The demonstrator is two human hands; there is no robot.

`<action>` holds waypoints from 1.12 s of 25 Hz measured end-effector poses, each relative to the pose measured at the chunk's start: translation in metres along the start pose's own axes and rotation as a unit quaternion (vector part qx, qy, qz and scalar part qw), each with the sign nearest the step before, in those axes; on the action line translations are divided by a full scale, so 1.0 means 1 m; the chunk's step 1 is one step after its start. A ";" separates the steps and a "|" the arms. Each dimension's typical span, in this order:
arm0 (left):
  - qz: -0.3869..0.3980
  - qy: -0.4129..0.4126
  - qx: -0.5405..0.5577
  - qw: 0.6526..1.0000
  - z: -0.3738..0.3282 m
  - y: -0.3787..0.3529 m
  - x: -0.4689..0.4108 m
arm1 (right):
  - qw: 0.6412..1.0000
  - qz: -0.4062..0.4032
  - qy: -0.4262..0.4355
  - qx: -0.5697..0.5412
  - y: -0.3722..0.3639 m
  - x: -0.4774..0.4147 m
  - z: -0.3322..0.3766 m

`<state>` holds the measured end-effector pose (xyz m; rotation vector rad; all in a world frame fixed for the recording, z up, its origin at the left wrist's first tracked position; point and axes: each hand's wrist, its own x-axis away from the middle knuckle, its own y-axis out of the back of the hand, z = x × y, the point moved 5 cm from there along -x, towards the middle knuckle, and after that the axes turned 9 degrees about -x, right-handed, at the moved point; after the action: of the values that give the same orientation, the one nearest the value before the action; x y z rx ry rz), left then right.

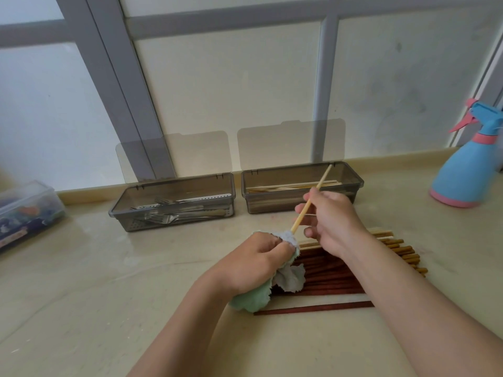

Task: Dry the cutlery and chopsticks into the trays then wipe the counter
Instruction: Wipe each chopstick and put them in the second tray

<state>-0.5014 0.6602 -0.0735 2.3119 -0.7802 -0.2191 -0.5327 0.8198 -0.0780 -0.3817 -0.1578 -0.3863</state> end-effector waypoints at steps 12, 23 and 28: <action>-0.258 0.016 0.276 0.926 0.011 0.038 0.003 | 0.940 0.070 0.295 0.156 -0.024 -0.017 0.078; -0.312 0.062 0.290 0.903 0.027 0.049 0.003 | 0.763 0.028 0.271 0.586 -0.023 -0.057 0.057; -0.308 0.079 0.289 0.903 0.028 0.050 0.006 | 0.774 0.017 0.332 0.539 -0.011 -0.022 0.055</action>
<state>-0.5301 0.6124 -0.0617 3.0450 0.0163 -0.0721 -0.5609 0.8393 -0.0291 0.9060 0.3331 -0.3170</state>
